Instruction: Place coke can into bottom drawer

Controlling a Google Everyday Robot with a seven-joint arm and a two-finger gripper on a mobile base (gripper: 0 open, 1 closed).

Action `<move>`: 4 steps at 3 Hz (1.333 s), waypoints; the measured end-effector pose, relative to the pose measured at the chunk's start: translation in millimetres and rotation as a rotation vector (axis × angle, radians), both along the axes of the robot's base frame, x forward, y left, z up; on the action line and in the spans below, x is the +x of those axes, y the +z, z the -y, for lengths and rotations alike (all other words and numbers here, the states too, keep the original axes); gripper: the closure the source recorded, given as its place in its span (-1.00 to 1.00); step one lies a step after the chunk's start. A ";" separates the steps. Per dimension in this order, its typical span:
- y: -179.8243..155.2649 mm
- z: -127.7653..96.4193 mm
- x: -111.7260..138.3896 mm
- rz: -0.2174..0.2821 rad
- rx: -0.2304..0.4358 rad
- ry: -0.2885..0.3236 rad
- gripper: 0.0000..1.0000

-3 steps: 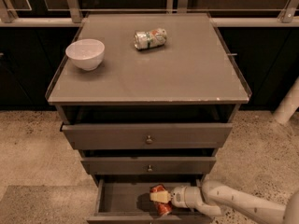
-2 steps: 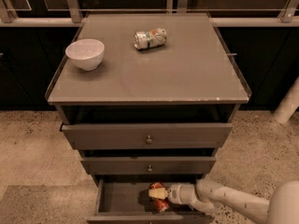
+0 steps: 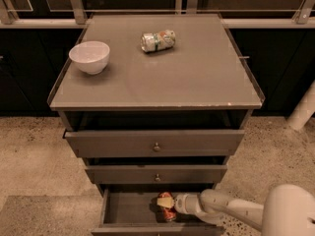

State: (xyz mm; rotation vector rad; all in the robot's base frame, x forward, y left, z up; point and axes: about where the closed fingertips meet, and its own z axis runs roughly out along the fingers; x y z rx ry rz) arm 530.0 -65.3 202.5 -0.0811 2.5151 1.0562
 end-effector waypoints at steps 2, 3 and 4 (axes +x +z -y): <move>-45.3 4.4 11.4 -0.068 -0.077 -0.062 1.00; -46.7 4.1 11.6 -0.071 -0.080 -0.063 0.65; -46.7 4.1 11.6 -0.071 -0.080 -0.063 0.20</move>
Offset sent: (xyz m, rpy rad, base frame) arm 0.0190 -0.0117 -0.0676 -0.1196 0.1136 -0.1054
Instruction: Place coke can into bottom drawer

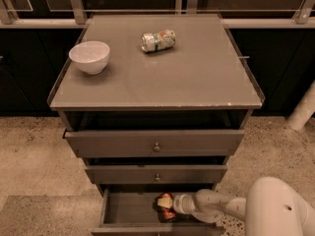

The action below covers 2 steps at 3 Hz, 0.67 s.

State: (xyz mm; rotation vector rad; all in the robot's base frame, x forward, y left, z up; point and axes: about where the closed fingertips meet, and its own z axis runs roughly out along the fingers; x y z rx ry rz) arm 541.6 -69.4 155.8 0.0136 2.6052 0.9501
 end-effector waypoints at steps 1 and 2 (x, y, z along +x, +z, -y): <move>0.0 0.0 0.0 0.000 0.000 0.000 -0.26; 0.0 -0.1 0.0 0.000 0.000 0.000 -0.73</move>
Offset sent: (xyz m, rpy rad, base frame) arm 0.0000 0.0000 0.0000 0.0000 0.0000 0.0000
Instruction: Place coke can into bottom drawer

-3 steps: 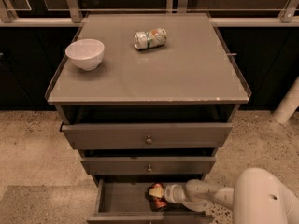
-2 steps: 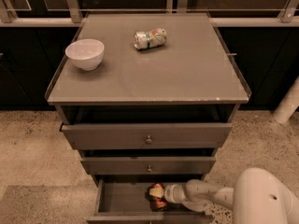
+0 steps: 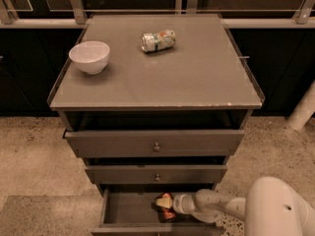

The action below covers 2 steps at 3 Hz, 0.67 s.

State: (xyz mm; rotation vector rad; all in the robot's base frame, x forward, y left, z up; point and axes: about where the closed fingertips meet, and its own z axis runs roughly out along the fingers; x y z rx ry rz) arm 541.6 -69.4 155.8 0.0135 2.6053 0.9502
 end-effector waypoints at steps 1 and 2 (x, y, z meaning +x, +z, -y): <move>0.0 -0.1 0.0 0.000 0.000 0.000 -1.00; 0.0 -0.1 0.0 0.000 0.000 0.000 -1.00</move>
Offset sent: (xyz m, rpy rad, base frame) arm 0.0000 0.0000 0.0000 0.0000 0.0000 0.0000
